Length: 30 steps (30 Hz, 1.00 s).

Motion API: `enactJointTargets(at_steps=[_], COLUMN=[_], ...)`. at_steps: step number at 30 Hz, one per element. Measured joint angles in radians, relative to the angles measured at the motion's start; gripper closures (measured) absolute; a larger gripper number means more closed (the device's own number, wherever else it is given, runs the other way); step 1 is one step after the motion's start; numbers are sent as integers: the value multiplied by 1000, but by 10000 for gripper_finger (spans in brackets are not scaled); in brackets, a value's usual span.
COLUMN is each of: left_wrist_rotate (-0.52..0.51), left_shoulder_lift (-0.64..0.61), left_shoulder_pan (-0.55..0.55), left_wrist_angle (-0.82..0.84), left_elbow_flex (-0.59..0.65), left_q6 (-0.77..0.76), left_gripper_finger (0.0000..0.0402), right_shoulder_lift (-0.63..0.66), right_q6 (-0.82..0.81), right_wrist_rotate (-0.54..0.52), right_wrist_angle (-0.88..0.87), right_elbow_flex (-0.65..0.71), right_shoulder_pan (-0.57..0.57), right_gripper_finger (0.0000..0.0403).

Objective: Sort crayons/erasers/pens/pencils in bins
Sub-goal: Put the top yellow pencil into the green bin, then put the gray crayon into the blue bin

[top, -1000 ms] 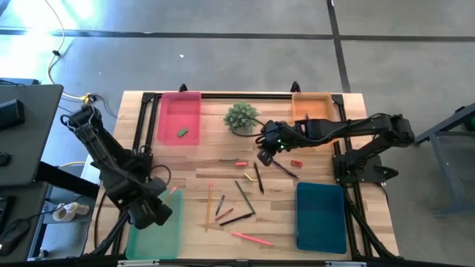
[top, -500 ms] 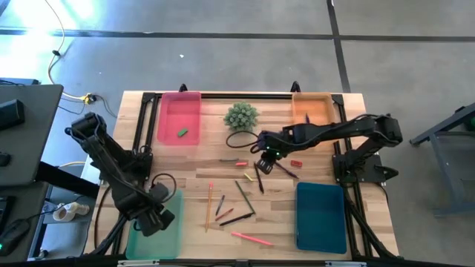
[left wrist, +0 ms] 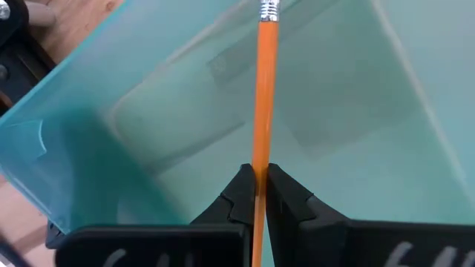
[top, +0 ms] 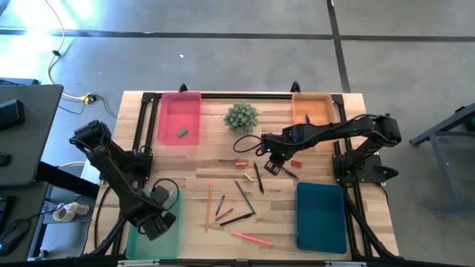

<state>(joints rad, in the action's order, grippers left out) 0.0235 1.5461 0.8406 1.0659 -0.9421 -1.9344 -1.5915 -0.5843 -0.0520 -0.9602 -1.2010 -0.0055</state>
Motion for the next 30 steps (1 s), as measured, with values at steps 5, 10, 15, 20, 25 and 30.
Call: enactJointTargets(at_steps=[5,10,15,20,25,30], left_wrist_rotate=[0,0,11,30,56,42], left_shoulder_lift=[13,12,12,12,-10,-78], left_shoulder_pan=[0,-2,-2,-2,-2,-2], left_wrist_angle=[-20,-22,-22,-22,-21,-17], left_elbow_flex=[0,0,0,0,0,0], left_q6=[0,-3,-4,-17,-19,-19], left_gripper_finger=[393,364,326,290,263,253], right_shoulder_lift=[0,0,0,1,1,1], right_q6=[7,9,9,9,26,53], right_wrist_rotate=[0,-5,-31,-47,-52,-51], right_wrist_angle=[-42,-67,-83,-126,-155,-165], right_elbow_flex=[7,7,7,7,7,7], right_shoulder_pan=[5,26,49,48,48,48], right_gripper_finger=[297,297,297,297,297,297])
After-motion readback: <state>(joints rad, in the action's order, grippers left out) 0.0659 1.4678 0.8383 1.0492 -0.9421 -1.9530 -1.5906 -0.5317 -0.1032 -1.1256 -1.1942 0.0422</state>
